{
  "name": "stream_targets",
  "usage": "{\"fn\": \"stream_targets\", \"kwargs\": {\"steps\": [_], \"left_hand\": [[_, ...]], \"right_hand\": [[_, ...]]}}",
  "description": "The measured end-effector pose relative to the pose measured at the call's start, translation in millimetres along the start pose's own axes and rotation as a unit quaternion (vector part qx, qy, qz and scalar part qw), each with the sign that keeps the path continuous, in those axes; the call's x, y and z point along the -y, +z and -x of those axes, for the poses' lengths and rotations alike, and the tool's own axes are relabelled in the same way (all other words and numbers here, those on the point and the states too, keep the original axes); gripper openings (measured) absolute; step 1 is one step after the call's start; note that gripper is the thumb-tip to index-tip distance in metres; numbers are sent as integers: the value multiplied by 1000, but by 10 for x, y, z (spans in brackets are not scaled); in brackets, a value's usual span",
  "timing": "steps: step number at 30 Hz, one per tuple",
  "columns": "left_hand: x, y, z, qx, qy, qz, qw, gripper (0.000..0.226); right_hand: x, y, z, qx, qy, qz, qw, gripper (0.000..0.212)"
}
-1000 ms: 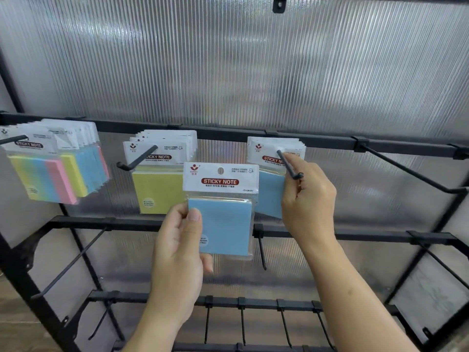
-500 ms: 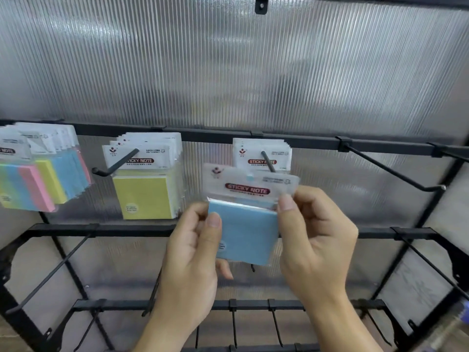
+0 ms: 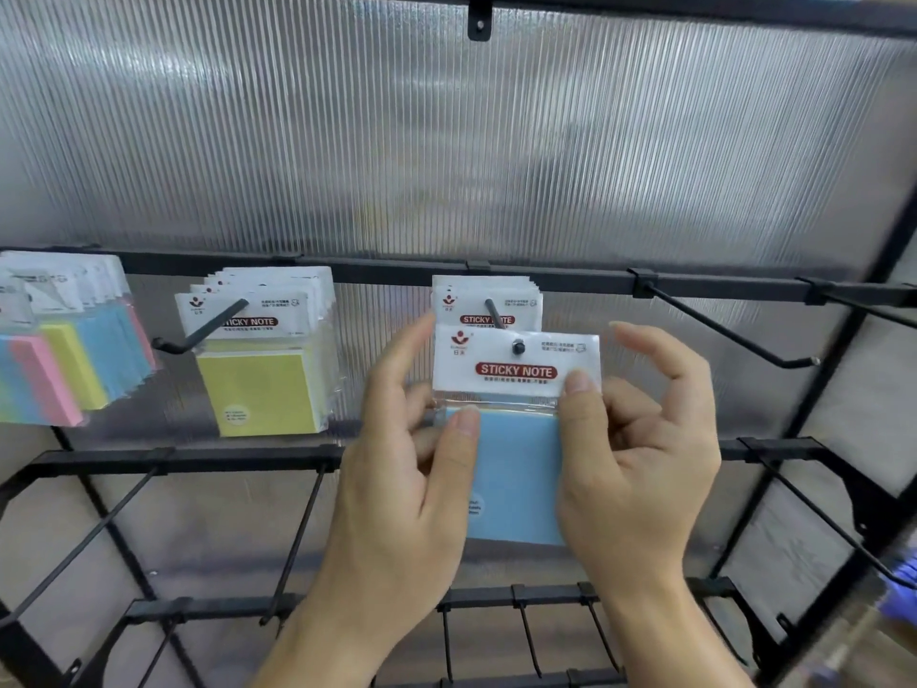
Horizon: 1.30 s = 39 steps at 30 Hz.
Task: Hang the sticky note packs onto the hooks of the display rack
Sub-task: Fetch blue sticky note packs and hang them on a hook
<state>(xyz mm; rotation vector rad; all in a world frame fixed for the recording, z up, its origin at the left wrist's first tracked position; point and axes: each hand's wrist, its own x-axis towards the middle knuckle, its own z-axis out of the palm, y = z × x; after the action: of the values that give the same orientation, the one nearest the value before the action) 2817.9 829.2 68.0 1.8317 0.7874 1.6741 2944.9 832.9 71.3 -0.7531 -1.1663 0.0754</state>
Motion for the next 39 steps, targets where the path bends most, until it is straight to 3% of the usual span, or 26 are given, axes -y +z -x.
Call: {"fn": "stream_targets", "kwargs": {"steps": [4,16,22,26,33,36,39], "left_hand": [[47,-13,-9,3,17,-79,997,37],[224,4,-149,1,10,-149,989,38],[458,31,-410,19,7,-229,973,42],[501,49,-531,37,-12,-277,960,45],[390,13,-457,44,-29,-391,919,50],[332,-73,-255,50,-43,-470,880,53],[342,-241,71,56,-78,-531,842,57]], "right_hand": [[-35,-9,-26,6,-49,66,997,19],[-262,52,-83,69,-13,110,991,23],[-454,96,-222,152,-23,190,970,43],[-573,175,-297,164,-27,244,955,46],[-548,104,-239,187,-8,303,934,42],[-449,28,-68,186,-11,315,931,40],[-350,-5,224,233,-25,324,917,38]]}}
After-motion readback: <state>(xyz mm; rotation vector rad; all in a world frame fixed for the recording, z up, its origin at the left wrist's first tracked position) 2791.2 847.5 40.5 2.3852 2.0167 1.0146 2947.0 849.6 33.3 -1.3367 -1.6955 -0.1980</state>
